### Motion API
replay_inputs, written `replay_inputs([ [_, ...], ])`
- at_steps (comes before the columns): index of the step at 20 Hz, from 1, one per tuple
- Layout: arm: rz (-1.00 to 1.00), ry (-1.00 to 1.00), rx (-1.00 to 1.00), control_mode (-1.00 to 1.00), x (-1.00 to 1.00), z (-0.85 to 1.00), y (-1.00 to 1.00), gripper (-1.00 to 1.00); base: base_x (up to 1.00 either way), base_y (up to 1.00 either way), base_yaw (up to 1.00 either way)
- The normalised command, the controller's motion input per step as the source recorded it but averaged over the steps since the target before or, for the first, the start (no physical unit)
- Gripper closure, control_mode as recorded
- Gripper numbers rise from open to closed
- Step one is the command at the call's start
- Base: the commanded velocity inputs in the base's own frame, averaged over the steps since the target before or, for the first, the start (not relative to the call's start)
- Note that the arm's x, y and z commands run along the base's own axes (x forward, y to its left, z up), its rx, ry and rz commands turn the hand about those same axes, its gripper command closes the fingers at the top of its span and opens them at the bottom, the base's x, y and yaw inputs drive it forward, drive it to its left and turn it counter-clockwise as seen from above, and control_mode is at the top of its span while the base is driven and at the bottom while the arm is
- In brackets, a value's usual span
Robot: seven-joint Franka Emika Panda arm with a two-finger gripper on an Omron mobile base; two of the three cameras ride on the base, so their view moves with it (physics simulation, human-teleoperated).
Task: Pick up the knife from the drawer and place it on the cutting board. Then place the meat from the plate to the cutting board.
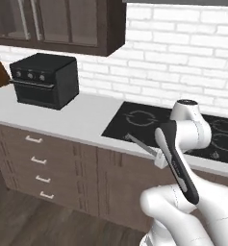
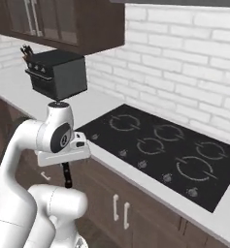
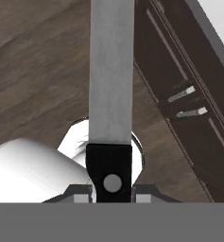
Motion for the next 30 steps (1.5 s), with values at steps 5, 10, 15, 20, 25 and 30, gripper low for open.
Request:
replay_inputs([
  [5,0.00,0.00,0.00,1.00,0.00,0.00,0.00,1.00,0.00,0.67,0.52],
  [10,0.00,0.00,0.00,1.00,0.00,0.00,0.00,1.00,0.00,0.56,0.55],
  [15,0.00,0.00,0.00,1.00,0.00,0.00,0.00,1.00,0.03,0.55,0.59],
  [20,0.00,0.00,0.00,1.00,0.00,0.00,0.00,1.00,0.10,0.50,0.64],
  [25,0.00,0.00,0.00,1.00,0.00,0.00,0.00,1.00,0.14,0.52,0.64],
  [30,0.00,0.00,0.00,1.00,0.00,0.00,0.00,1.00,0.10,0.34,0.65],
])
